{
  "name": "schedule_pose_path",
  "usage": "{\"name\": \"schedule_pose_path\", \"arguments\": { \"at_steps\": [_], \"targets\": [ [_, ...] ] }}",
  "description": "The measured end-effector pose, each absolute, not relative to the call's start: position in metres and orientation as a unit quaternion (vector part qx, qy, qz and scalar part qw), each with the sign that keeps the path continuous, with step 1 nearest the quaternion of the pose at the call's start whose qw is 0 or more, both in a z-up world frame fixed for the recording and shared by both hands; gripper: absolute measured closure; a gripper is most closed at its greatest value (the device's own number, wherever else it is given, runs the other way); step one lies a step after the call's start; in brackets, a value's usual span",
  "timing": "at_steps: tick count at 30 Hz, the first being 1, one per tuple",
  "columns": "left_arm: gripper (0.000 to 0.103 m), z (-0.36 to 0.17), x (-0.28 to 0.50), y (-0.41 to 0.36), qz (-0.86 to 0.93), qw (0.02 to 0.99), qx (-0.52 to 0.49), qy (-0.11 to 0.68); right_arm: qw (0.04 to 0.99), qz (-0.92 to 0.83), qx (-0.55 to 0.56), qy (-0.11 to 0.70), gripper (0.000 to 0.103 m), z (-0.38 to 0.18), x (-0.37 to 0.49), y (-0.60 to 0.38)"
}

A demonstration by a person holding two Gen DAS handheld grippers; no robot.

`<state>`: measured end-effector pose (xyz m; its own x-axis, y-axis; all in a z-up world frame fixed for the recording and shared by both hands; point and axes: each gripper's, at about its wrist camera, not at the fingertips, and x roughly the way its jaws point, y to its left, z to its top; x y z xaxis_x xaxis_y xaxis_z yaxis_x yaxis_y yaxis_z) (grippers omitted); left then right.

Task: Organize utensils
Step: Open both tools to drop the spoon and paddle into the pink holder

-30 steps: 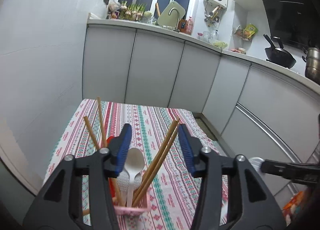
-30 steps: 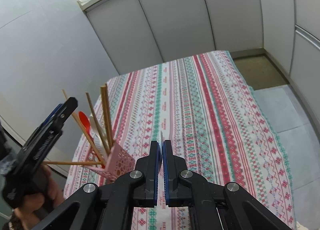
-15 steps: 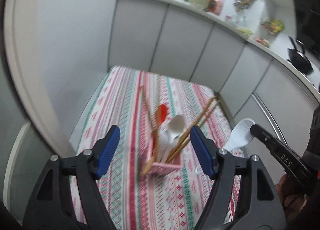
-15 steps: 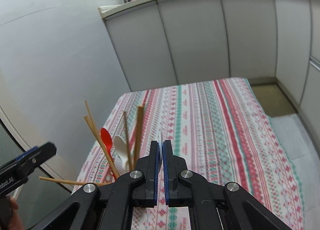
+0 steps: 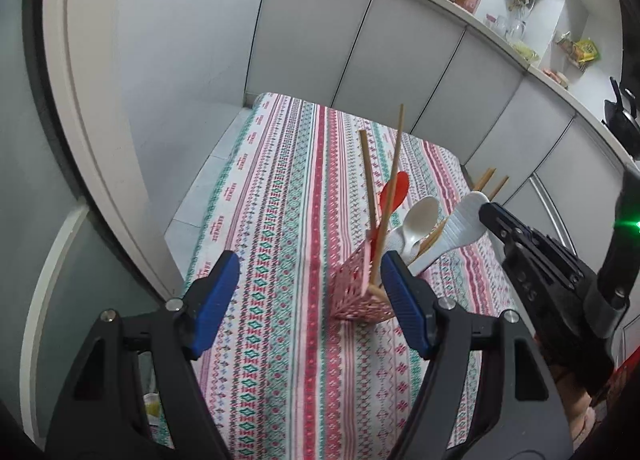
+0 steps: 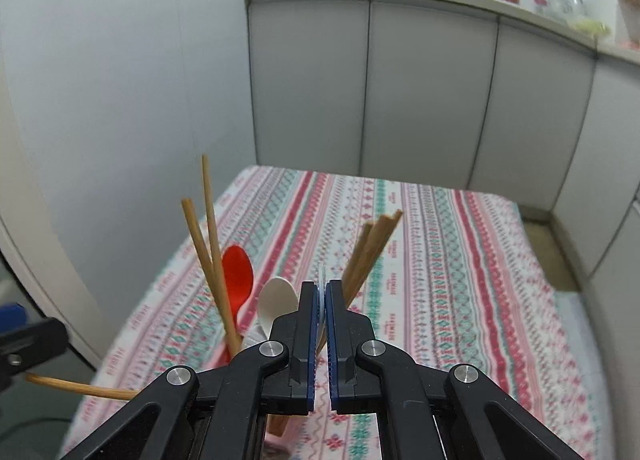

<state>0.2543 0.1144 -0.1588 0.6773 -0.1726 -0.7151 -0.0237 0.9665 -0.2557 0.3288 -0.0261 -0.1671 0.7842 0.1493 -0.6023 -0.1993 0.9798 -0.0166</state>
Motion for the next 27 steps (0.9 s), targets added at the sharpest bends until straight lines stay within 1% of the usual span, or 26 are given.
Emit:
{"name": "schedule_pose_path", "arguments": {
  "at_steps": [6, 8, 9, 10, 14, 16, 20, 23, 25, 27],
  "targets": [
    [0.029, -0.164, 0.254, 0.122, -0.041, 0.903, -0.118, 0.412, 0.934, 0.116, -0.027, 0.336, 0.098, -0.179, 0.337, -0.021],
    [0.029, -0.163, 0.255, 0.123, -0.042, 0.901, -0.117, 0.415, 0.931, 0.124, -0.015, 0.343, 0.083, -0.179, 0.338, -0.024],
    [0.029, -0.163, 0.254, 0.123, -0.044, 0.901, -0.117, 0.416, 0.932, 0.125, -0.008, 0.341, 0.072, -0.177, 0.336, -0.026],
    [0.029, -0.163, 0.254, 0.123, -0.045, 0.9, -0.117, 0.417, 0.933, 0.127, -0.003, 0.337, 0.069, -0.173, 0.333, -0.029],
    [0.027, -0.16, 0.251, 0.119, -0.05, 0.9, -0.11, 0.419, 0.935, 0.125, 0.007, 0.33, 0.069, -0.158, 0.321, -0.042],
    [0.025, -0.159, 0.249, 0.117, -0.049, 0.9, -0.105, 0.42, 0.935, 0.119, 0.016, 0.333, 0.066, -0.152, 0.313, -0.055],
    [0.023, -0.155, 0.241, 0.111, -0.048, 0.901, -0.097, 0.42, 0.931, 0.106, 0.036, 0.347, 0.063, -0.143, 0.3, -0.081],
    [0.021, -0.15, 0.233, 0.104, -0.047, 0.901, -0.091, 0.421, 0.932, 0.096, 0.041, 0.348, 0.054, -0.134, 0.283, -0.096],
    [0.019, -0.146, 0.227, 0.098, -0.048, 0.9, -0.084, 0.424, 0.933, 0.091, 0.04, 0.345, 0.043, -0.128, 0.27, -0.105],
    [0.018, -0.141, 0.22, 0.093, -0.049, 0.901, -0.08, 0.425, 0.934, 0.085, 0.038, 0.344, 0.036, -0.121, 0.256, -0.114]
  ]
}}
